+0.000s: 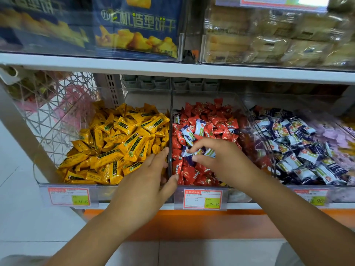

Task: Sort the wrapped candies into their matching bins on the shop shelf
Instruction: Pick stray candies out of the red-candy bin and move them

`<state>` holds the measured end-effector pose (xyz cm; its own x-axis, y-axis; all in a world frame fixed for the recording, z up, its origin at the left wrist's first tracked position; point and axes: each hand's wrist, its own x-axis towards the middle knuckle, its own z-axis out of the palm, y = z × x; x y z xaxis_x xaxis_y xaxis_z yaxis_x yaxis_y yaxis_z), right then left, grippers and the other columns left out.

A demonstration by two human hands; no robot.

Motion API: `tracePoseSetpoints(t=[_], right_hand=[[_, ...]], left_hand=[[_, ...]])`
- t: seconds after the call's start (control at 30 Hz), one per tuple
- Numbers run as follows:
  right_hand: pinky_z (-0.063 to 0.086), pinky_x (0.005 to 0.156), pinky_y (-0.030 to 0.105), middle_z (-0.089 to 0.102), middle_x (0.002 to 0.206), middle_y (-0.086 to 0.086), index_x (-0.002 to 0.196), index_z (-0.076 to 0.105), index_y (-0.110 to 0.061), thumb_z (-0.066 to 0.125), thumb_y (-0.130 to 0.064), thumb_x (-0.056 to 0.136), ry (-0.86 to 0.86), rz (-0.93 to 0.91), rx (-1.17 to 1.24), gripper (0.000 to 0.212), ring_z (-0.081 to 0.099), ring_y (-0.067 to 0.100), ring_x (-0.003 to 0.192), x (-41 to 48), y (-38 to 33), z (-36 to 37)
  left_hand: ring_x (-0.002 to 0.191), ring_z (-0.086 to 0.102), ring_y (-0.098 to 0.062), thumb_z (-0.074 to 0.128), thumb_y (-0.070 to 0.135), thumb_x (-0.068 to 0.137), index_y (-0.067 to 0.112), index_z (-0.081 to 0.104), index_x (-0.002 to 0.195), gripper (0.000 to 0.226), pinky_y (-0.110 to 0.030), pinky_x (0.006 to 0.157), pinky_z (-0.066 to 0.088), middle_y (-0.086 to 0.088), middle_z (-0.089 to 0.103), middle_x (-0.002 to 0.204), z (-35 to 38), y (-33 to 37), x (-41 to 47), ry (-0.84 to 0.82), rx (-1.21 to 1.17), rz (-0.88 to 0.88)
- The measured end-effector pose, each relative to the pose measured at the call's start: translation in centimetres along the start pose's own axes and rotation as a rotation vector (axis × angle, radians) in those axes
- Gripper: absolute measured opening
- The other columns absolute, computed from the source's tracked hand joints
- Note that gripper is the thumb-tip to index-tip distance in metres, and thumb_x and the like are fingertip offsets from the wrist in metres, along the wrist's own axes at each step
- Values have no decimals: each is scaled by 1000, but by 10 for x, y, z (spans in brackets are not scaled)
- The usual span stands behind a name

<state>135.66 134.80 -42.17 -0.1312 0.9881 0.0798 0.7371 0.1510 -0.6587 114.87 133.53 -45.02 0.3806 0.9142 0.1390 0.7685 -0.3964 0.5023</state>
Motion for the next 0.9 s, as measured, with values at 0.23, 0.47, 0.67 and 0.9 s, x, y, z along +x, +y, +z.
tracePoseSetpoints(t=[0.23, 0.47, 0.67, 0.9], right_hand=[[45, 67, 17, 54, 130, -17, 118, 54, -48, 59, -36, 93, 91, 58, 19, 28, 62, 20, 102, 11, -3, -18], [36, 89, 14, 52, 140, -9, 129, 57, -35, 57, -38, 95, 17, 55, -90, 35, 53, -1, 109, 18, -5, -7], [21, 112, 25, 27, 158, -3, 152, 27, -27, 71, -48, 81, -136, 81, -207, 86, 23, 13, 144, 25, 2, 13], [36, 100, 27, 46, 146, -2, 139, 47, -25, 69, -47, 83, -53, 71, -196, 64, 44, 16, 131, 23, 6, 11]], left_hand=[[73, 49, 13, 35, 57, 89, 40, 11, 151, 69, -11, 53, 33, 28, 36, 113, -1, 1, 0, 4, 18, -1], [74, 49, 13, 35, 57, 91, 40, 10, 151, 67, -9, 54, 33, 27, 37, 117, -1, 1, 0, 2, 24, 4], [74, 49, 13, 36, 57, 92, 39, 9, 151, 68, -10, 55, 34, 26, 38, 122, -1, 0, 0, -5, 29, 1], [79, 54, 9, 32, 59, 87, 41, 13, 150, 69, -11, 57, 35, 26, 41, 118, 0, -1, 0, -3, 17, 8]])
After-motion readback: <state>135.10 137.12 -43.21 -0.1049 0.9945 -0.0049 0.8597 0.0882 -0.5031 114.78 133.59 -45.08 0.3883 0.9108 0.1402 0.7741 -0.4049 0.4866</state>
